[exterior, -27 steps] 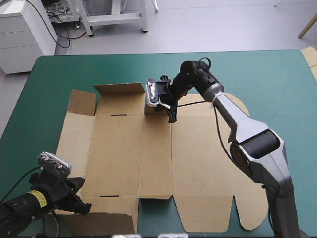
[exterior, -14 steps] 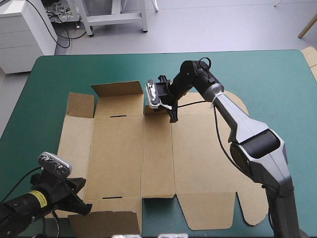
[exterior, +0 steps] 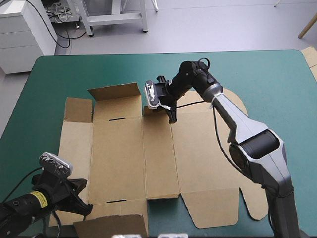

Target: Fold the box

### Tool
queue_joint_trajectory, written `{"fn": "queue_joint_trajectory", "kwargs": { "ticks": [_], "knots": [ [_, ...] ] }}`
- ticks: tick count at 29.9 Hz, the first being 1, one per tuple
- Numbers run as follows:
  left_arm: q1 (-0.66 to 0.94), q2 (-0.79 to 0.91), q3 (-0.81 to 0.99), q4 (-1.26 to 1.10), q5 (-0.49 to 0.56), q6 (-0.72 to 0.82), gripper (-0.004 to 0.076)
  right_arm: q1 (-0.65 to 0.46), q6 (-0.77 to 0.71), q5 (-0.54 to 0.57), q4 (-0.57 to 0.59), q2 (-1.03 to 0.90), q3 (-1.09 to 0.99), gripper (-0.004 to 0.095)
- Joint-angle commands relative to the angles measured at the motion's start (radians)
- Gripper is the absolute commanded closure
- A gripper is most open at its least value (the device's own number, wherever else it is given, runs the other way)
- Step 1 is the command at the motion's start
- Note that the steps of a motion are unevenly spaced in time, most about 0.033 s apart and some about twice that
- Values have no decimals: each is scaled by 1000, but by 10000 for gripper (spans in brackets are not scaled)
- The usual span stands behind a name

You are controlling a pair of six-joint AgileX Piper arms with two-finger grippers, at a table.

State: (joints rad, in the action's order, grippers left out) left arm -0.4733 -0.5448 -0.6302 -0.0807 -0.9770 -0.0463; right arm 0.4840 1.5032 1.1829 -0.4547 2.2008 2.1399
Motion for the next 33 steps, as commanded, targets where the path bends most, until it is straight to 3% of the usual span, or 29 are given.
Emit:
{"fn": "queue_joint_trajectory", "kwargs": {
  "ticks": [1,4,9,12,17,20,24,33],
  "knots": [
    [-8,-4,-36,-17,51,8,731,-1,-2,-14,-48,-66,32,888],
    [-8,-4,-36,-17,43,8,731,-1,0,-14,-48,-66,32,740],
    [-8,-4,-36,-17,25,8,731,-1,-2,-14,-48,-72,34,368],
    [-8,-4,-36,-17,24,8,731,-1,-71,-14,-48,-94,34,284],
    [-8,-4,-36,-12,24,8,731,-1,-223,-18,-27,-161,35,295],
    [-8,-4,-36,-12,24,8,731,-1,-351,-18,9,-204,35,350],
    [-8,-4,-36,-12,24,8,731,-1,-504,-16,98,-249,35,484],
    [-8,-4,-36,-12,27,0,731,-1,-876,-14,380,-316,35,908]
  ]
}}
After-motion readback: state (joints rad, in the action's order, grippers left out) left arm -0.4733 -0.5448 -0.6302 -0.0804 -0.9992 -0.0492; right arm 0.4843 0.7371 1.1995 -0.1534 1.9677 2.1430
